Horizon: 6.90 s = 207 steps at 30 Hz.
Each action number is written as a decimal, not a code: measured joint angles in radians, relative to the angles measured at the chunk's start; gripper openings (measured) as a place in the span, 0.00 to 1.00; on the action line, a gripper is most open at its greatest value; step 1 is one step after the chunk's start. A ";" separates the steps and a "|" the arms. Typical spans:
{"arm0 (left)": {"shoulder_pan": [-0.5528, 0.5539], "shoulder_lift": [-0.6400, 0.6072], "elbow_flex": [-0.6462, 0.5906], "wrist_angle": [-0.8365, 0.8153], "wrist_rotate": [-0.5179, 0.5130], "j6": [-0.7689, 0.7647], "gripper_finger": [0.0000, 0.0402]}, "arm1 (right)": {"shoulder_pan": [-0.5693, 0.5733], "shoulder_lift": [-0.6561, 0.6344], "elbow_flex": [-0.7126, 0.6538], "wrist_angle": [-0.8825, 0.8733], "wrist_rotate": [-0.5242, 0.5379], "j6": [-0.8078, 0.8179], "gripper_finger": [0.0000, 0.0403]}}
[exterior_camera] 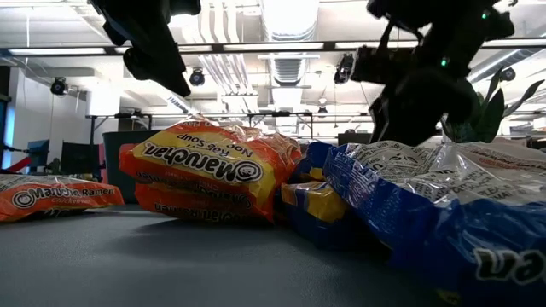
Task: Sort Maruchan noodles
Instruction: Put the blue noodle pack into the white bin
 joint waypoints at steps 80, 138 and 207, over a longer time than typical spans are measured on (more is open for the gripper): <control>0.074 0.012 -0.018 0.587 -0.149 0.802 0.54 | -0.182 -0.242 0.101 -0.120 0.004 0.089 0.60; 0.086 -0.259 -0.208 0.578 -0.157 0.851 0.54 | -0.304 0.088 0.331 -0.376 -0.164 -0.086 0.11; 0.087 -0.290 -0.207 0.546 -0.235 0.802 0.54 | -0.536 0.192 0.522 -0.580 0.424 0.660 0.02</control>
